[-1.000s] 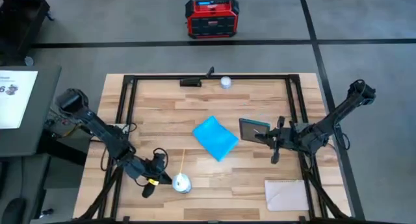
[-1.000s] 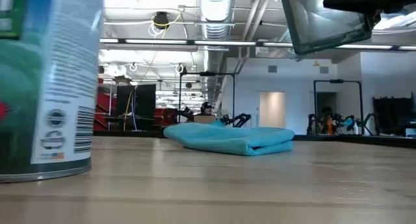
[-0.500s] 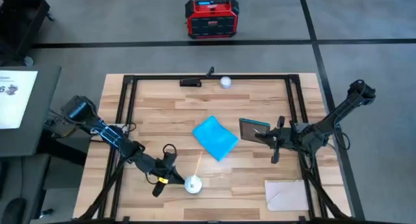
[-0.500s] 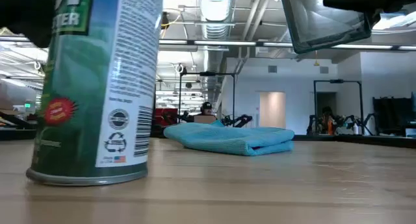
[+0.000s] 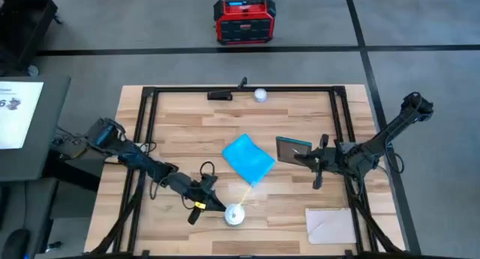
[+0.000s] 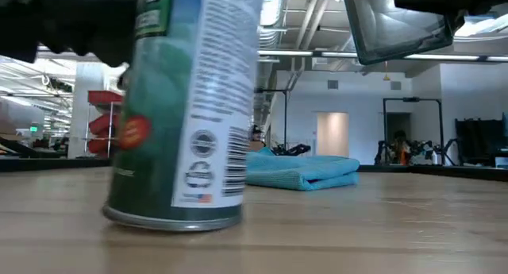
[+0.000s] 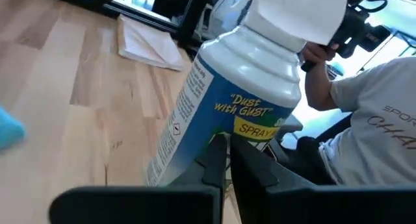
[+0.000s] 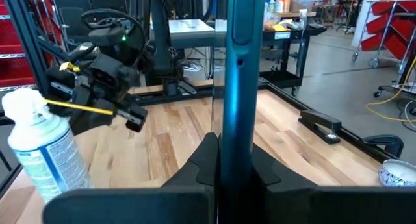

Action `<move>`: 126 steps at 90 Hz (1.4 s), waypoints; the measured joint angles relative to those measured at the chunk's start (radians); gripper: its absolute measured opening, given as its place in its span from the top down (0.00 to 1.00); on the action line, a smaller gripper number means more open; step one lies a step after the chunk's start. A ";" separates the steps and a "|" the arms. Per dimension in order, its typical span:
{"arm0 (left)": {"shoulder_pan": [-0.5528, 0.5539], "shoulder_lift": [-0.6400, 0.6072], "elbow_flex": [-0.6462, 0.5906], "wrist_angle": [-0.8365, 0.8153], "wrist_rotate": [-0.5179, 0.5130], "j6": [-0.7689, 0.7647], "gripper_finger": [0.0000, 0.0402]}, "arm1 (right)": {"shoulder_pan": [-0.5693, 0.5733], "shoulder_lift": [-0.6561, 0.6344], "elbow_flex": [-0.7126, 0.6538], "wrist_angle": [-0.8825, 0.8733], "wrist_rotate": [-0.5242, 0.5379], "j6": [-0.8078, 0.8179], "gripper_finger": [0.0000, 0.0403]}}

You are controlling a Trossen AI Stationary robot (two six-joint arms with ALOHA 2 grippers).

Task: Apply microfiber cloth
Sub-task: Spray the back of the black tablet using the spray can

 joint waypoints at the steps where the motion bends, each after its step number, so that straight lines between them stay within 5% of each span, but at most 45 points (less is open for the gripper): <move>1: 0.000 0.000 0.001 0.001 0.007 0.000 1.00 | 0.000 0.000 0.000 0.000 0.000 0.000 0.98; 33: -0.142 -0.179 0.002 -0.155 0.063 -0.116 1.00 | 0.003 0.000 0.000 -0.001 0.000 0.000 0.98; 52: -0.195 -0.179 0.002 -0.116 -0.002 -0.108 1.00 | 0.002 0.000 0.000 -0.001 0.000 0.001 0.98; 71: -0.136 -0.078 0.018 0.043 0.016 -0.118 1.00 | 0.001 0.000 0.000 0.000 0.000 0.001 0.98; 95: -0.145 0.041 0.097 0.053 0.003 -0.208 1.00 | -0.006 0.000 0.000 0.000 0.001 0.001 0.98; 126: -0.137 0.152 0.248 -0.102 -0.170 -0.263 1.00 | -0.007 0.000 0.000 0.014 0.003 0.000 0.98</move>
